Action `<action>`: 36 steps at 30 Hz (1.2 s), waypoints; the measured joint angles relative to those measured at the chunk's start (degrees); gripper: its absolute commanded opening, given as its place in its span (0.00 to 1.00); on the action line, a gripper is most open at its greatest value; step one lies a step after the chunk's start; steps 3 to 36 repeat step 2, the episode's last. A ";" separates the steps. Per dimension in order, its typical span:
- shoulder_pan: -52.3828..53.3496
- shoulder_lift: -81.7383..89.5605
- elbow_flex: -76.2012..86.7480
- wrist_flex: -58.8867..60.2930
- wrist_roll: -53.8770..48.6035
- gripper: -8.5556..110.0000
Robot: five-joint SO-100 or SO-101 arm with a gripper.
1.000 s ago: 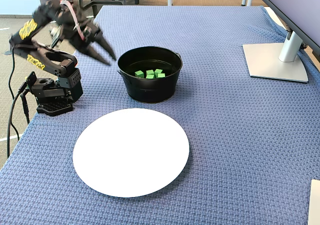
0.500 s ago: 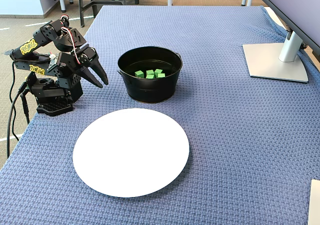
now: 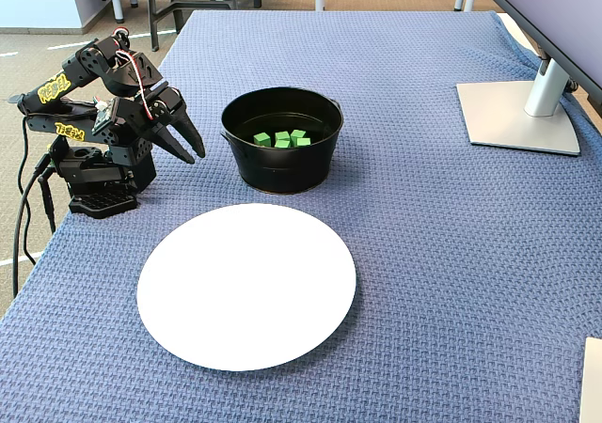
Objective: Pick up the green cubes from the white plate and place them in the black recipient
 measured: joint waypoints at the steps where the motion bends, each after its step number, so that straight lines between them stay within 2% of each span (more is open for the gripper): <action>1: 0.00 0.00 0.00 0.00 0.00 0.07; 36: 0.00 0.00 0.00 0.00 0.00 0.07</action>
